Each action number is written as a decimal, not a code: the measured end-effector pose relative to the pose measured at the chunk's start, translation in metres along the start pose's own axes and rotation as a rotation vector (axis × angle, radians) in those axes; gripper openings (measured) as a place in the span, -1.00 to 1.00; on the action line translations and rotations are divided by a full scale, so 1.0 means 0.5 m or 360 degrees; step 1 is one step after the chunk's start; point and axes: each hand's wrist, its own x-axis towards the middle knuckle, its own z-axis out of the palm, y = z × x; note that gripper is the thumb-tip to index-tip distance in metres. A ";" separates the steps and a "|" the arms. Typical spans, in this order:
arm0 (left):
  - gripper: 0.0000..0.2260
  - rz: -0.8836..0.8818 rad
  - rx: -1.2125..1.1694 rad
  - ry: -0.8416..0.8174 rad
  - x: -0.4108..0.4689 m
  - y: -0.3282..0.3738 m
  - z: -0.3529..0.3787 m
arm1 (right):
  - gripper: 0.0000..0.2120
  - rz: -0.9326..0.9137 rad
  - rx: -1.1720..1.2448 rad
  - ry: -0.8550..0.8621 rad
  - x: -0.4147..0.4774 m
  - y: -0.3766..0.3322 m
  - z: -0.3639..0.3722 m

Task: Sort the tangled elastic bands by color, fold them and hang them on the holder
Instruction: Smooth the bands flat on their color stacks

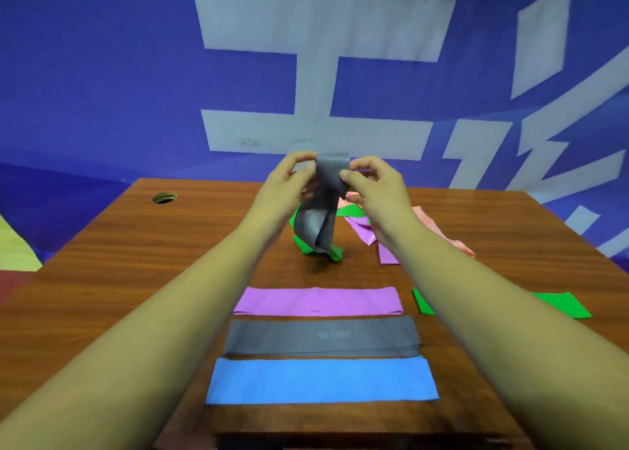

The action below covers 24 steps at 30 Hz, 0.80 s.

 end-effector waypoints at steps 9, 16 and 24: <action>-0.85 0.0061 0.0233 -0.0022 -0.028 0.069 0.013 | -0.83 0.0126 0.0267 0.0004 -0.020 -0.091 -0.041; -0.94 0.0067 0.0158 -0.0102 -0.055 0.122 0.047 | -0.90 0.0137 0.0218 -0.0065 -0.062 -0.140 -0.064; -0.74 0.0096 0.0197 -0.0220 -0.096 0.142 0.054 | -0.76 0.0149 0.0013 -0.0439 -0.097 -0.207 -0.112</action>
